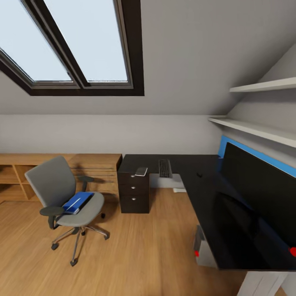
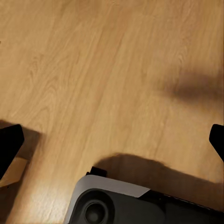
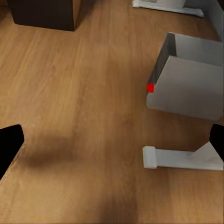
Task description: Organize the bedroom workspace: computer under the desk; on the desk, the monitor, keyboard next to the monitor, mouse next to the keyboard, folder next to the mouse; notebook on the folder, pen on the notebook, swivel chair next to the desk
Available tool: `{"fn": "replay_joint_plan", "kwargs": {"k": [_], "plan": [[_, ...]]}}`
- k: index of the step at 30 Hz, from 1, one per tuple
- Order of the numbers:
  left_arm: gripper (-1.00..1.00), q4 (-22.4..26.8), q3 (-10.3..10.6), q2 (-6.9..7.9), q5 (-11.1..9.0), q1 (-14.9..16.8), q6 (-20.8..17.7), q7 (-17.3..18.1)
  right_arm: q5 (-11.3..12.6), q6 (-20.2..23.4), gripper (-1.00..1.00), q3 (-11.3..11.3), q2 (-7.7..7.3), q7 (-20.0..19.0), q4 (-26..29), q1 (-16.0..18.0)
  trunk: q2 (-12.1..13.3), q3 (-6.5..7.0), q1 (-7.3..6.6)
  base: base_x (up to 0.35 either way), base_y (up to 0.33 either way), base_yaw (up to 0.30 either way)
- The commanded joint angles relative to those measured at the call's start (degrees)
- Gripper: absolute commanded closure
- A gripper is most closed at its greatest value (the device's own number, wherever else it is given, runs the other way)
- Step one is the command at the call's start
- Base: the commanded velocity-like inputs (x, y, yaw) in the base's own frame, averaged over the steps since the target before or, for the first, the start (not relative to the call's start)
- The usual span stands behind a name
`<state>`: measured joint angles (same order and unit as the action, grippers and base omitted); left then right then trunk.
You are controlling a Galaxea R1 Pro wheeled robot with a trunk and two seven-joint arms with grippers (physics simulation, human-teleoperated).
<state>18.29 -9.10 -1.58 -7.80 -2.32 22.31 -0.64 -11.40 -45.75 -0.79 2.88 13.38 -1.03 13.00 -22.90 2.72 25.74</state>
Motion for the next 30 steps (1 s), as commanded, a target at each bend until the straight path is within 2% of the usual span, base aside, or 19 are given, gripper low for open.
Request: {"fn": "replay_joint_plan", "kwargs": {"k": [1,6,15,21,30], "plan": [[-1.0,0.08,0.21,0.0,-0.55,-0.05,0.16,-0.07,-0.55,-0.87,-1.0,-0.06,-0.02,0.6,-0.11,-0.02,-0.02,0.0,0.05,0.241,0.252,0.0],[-1.0,0.08,0.27,0.0,-0.55,-0.05,0.53,-0.07,-0.55,-4.29,-1.0,-0.08,-0.46,0.6,-0.17,-0.25,-0.02,0.0,0.05,0.241,0.252,0.0],[-1.0,-0.36,0.31,-0.01,-0.47,-0.05,0.61,-0.07,-0.47,-4.77,-1.0,-0.09,-0.4,0.47,-0.27,-0.42,-0.02,0.0,0.05,0.092,0.093,0.0],[-1.0,-0.61,0.38,-0.08,-0.39,-0.05,0.63,-0.07,-0.47,-4.7,-1.0,-0.09,-0.71,-4.87,-0.16,-0.43,-0.02,0.0,0.05,0.161,0.003,0.0],[-1.0,-0.62,0.4,-0.09,-0.37,-0.05,0.63,-0.07,-0.47,-4.7,-1.0,-0.09,-0.59,-5.98,-0.12,-0.43,-0.02,0.0,0.05,0.318,0.0,0.0]]}}
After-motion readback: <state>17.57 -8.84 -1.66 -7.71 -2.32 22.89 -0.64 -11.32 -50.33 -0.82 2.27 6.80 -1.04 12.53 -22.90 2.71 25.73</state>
